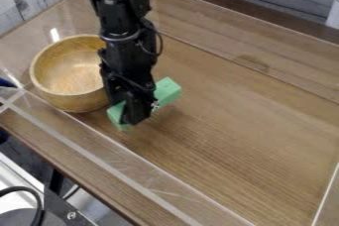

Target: Put the green block in the brown bowl

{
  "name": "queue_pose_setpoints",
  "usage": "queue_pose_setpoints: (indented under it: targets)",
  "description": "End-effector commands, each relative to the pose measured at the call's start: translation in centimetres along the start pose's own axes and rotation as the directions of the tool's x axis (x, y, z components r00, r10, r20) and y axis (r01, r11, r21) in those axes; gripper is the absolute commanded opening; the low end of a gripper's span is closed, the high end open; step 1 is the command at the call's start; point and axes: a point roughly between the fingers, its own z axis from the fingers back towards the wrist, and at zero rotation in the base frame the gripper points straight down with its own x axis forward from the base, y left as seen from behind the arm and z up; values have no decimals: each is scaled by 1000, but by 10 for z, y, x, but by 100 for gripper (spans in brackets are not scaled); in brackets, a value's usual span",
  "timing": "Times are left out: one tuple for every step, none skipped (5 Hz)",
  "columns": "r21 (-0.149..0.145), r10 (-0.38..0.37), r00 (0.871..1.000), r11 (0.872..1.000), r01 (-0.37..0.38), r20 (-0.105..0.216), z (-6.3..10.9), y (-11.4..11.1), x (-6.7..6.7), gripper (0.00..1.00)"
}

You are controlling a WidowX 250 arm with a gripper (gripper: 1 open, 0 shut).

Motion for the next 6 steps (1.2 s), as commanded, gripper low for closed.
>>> queue_pose_setpoints:
  targets:
    - [45,9,997,999,-12,71,20,8,9,0]
    - [49,23,997,998,-27,79,24,11,9,0]
    - [54,39,996,998,-43,84,28,15,8,0]
    - [58,51,995,997,-57,87,31,19,7,0]
    - [62,65,994,996,-71,92,35,24,5,0]
    - [67,87,992,993,-93,94,36,31,3,0]
